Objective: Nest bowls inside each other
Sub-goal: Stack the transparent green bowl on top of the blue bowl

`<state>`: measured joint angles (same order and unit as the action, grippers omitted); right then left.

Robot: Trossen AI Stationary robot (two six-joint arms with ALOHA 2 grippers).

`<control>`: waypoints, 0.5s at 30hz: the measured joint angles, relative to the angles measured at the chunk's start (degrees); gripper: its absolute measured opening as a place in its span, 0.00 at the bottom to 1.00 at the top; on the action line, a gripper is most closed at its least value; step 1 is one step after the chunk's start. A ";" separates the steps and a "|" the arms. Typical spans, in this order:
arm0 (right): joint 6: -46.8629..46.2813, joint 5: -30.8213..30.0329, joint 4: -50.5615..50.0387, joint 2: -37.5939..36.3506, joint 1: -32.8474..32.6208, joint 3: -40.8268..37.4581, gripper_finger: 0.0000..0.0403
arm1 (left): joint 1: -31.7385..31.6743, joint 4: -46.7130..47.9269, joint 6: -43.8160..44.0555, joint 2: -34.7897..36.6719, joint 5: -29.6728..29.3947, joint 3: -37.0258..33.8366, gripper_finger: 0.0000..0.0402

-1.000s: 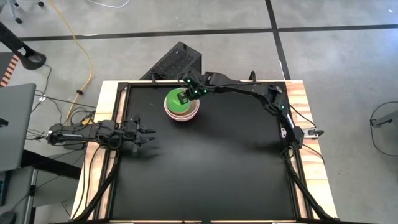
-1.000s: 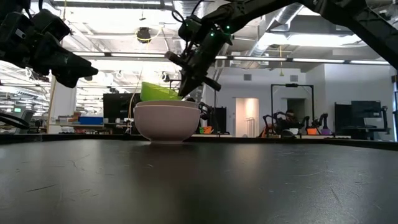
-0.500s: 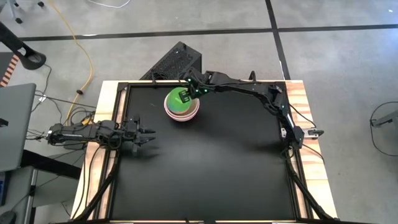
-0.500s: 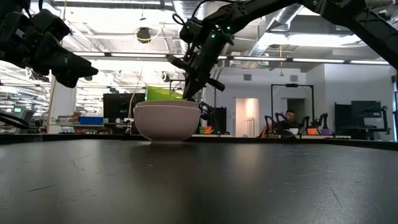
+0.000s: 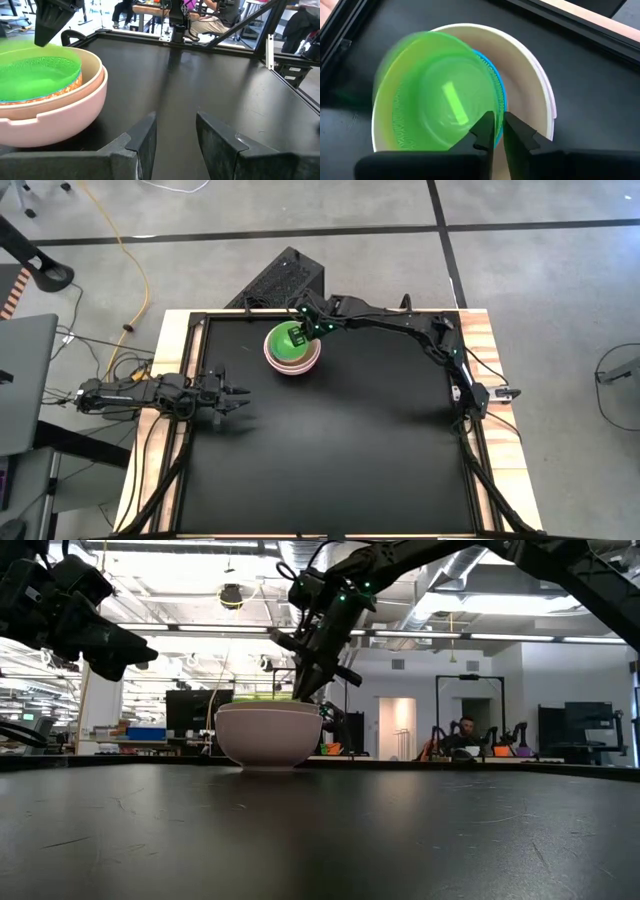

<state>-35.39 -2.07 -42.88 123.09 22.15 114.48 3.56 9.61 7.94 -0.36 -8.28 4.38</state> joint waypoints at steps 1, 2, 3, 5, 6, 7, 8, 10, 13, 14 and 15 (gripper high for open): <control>0.10 0.00 -0.04 0.00 0.00 0.00 0.16 | 0.01 0.00 0.00 0.00 -0.02 0.00 0.32; 0.37 0.02 -0.06 0.00 0.00 0.00 0.17 | 0.02 0.00 0.02 0.00 -0.02 0.00 0.32; 0.79 0.02 -0.08 0.00 0.00 0.00 0.18 | 0.00 0.00 0.00 0.00 -0.02 0.00 0.32; 1.26 0.00 -0.13 0.00 0.00 0.00 0.20 | 0.00 0.00 0.00 0.00 -0.01 -0.02 0.32; 1.40 0.00 -0.13 0.00 0.00 0.00 0.21 | 0.00 -0.01 0.00 0.00 -0.02 -0.02 0.32; 1.47 0.00 -0.13 0.00 0.00 0.00 0.22 | 0.00 -0.01 0.00 0.00 -0.02 -0.02 0.32; 1.57 0.00 -0.13 0.00 0.02 0.00 0.22 | 0.00 -0.02 0.00 0.00 0.00 -0.02 0.32; 2.11 0.02 -0.17 -0.04 0.11 -0.02 0.23 | 0.02 -0.02 0.00 0.00 -0.02 -0.02 0.32; 2.94 0.24 -0.22 -0.81 0.22 -0.09 0.23 | 0.01 0.00 0.00 0.00 -0.02 -0.02 0.32; 3.06 0.28 -0.40 -1.30 0.30 -0.11 0.23 | 0.00 0.00 -0.07 0.00 -0.02 -0.02 0.32; 3.33 0.40 -0.53 -1.92 0.39 -0.11 0.23 | 0.00 -0.01 -0.11 0.00 -0.02 -0.02 0.32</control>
<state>-32.05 -1.67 -43.41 121.17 22.54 114.37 3.55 9.60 7.84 -0.36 -8.29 4.36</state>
